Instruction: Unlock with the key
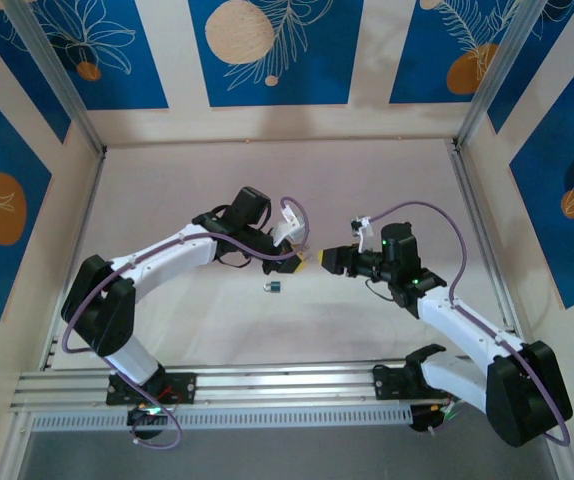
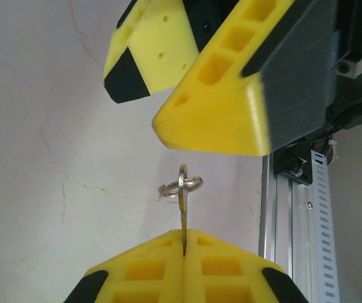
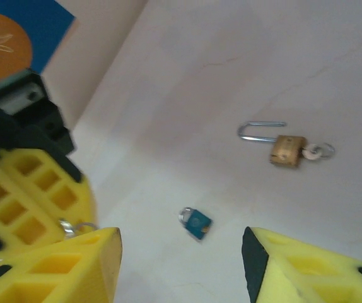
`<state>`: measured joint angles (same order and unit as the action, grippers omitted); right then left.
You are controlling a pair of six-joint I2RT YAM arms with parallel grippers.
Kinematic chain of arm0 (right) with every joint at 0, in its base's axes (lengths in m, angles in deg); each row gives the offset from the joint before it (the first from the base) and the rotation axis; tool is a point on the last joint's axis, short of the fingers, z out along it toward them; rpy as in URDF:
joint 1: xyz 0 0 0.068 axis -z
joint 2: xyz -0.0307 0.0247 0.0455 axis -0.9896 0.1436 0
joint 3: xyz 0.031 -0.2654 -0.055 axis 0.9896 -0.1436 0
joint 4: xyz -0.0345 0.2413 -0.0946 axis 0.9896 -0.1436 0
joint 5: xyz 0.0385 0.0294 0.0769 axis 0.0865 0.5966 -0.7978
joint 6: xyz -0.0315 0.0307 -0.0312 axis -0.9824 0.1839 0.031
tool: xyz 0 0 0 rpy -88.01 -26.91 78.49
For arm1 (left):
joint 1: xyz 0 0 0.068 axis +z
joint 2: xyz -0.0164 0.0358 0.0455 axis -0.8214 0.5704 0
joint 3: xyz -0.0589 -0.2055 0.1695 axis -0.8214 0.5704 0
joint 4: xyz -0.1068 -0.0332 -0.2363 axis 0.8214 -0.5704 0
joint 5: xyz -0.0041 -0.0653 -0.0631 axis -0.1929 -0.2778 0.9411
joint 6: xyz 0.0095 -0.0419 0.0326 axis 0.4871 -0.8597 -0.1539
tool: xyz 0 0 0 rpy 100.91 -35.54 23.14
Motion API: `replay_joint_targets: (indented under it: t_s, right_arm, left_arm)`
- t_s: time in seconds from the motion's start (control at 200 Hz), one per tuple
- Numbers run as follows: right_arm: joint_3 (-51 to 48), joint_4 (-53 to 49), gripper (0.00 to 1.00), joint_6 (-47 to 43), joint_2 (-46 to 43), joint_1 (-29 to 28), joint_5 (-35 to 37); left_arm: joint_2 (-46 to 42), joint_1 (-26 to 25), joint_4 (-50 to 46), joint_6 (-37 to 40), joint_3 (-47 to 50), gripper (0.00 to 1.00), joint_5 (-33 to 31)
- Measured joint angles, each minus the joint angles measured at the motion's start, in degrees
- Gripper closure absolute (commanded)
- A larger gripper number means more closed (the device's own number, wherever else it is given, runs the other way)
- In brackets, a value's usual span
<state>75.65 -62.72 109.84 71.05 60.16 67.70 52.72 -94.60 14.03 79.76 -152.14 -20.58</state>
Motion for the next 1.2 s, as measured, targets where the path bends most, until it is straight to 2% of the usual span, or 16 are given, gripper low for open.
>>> replay_joint_targets:
  t_s: [0.25,0.485,0.87,1.201]
  right_arm:
    - [-1.66,13.68,0.64,5.31,2.1,1.79,-11.41]
    - [-1.66,19.43,0.68,6.69,7.58,1.84,-18.58]
    - [-1.66,20.7,0.69,6.62,9.38,1.2,-21.84]
    - [-1.6,20.5,0.78,6.56,9.88,0.72,-22.12]
  left_arm:
    - [0.0,0.0,-1.55,0.9,-0.02,1.0,0.04]
    - [0.0,0.0,-1.62,1.09,-0.02,1.0,0.09]
    - [0.0,0.0,-1.57,1.09,-0.02,1.0,0.72]
    - [0.0,0.0,-1.57,1.07,-0.02,1.0,1.14]
